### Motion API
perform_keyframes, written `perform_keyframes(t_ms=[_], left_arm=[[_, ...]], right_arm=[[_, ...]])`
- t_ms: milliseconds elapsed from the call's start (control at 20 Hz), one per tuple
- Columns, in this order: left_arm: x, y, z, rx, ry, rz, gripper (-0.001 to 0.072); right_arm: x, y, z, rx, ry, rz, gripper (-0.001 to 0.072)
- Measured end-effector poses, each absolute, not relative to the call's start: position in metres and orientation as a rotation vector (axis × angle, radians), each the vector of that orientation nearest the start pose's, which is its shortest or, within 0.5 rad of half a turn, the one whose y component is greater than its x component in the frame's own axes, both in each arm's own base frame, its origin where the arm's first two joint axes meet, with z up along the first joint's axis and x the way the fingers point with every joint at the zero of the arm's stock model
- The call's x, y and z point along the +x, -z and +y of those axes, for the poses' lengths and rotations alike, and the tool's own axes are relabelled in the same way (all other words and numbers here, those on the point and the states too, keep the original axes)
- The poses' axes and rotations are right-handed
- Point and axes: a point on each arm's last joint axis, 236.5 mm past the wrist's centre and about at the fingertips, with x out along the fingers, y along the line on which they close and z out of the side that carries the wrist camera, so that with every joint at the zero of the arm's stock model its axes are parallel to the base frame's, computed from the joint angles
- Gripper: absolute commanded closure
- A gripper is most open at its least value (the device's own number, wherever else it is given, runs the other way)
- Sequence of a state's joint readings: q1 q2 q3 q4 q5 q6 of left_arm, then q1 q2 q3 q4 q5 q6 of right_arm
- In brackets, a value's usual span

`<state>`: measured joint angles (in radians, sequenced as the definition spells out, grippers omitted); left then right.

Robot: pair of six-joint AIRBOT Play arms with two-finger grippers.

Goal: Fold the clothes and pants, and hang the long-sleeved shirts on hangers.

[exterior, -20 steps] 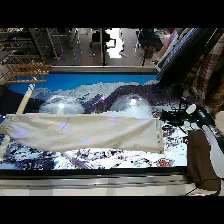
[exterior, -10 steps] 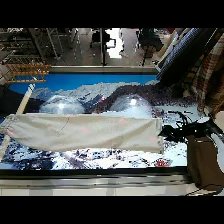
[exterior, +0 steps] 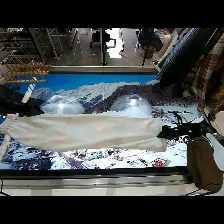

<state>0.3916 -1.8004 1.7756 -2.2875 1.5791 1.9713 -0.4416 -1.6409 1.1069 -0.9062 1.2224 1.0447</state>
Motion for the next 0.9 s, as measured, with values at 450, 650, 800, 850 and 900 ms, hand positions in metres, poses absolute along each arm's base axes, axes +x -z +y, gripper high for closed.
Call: perform_keyframes(t_ms=[450, 650, 800, 850, 900], left_arm=[[0.417, 0.05, -0.112, -0.431, 0.612, 1.549, 0.0689], [0.409, 0.084, -0.112, -0.443, 0.501, 1.606, 0.069], [0.419, 0.066, -0.091, -0.452, 0.446, 1.556, 0.0689], [0.424, 0.052, -0.082, -0.453, 0.433, 1.523, 0.0689], [0.427, 0.035, -0.072, -0.453, 0.422, 1.485, 0.0689]], right_arm=[[0.371, -0.007, -0.097, 0.331, 0.033, 1.246, 0.0687], [0.392, -0.048, 0.025, 0.222, -0.176, 1.224, 0.0687], [0.386, -0.044, 0.165, 0.139, -0.37, 1.224, 0.0687], [0.38, -0.036, 0.21, 0.121, -0.421, 1.218, 0.0687], [0.375, -0.024, 0.257, 0.113, -0.47, 1.203, 0.0686]])
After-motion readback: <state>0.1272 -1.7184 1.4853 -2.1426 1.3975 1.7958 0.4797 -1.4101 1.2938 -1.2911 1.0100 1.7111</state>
